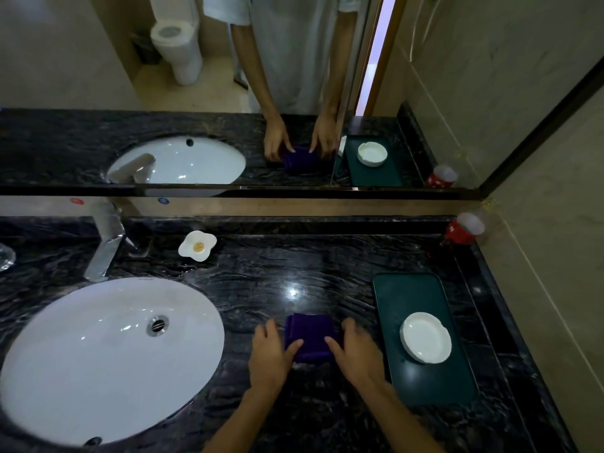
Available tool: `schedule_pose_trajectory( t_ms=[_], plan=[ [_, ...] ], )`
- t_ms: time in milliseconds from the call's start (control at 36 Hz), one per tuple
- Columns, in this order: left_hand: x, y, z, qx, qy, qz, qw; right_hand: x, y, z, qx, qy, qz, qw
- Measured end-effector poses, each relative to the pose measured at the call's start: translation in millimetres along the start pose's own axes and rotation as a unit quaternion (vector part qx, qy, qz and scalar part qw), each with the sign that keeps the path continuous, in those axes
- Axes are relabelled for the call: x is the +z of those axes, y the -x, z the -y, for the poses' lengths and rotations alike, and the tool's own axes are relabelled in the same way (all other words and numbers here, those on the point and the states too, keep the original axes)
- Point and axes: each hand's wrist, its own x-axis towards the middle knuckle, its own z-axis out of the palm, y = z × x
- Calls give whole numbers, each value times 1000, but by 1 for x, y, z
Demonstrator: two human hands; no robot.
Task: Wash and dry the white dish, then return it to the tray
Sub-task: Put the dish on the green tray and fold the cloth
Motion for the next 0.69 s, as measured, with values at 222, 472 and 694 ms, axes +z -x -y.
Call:
schedule_pose_trajectory(
  t_ms=[222,472,694],
  plan=[
    [21,3,20,302,-282,24,910,42,3,-20,-197,115,43,973],
    [6,-1,18,250,-134,133,950,26,2,-9,-97,-147,35,984],
    [-1,-2,-17,37,65,104,992,28,-6,11,81,-321,56,942]
  ],
)
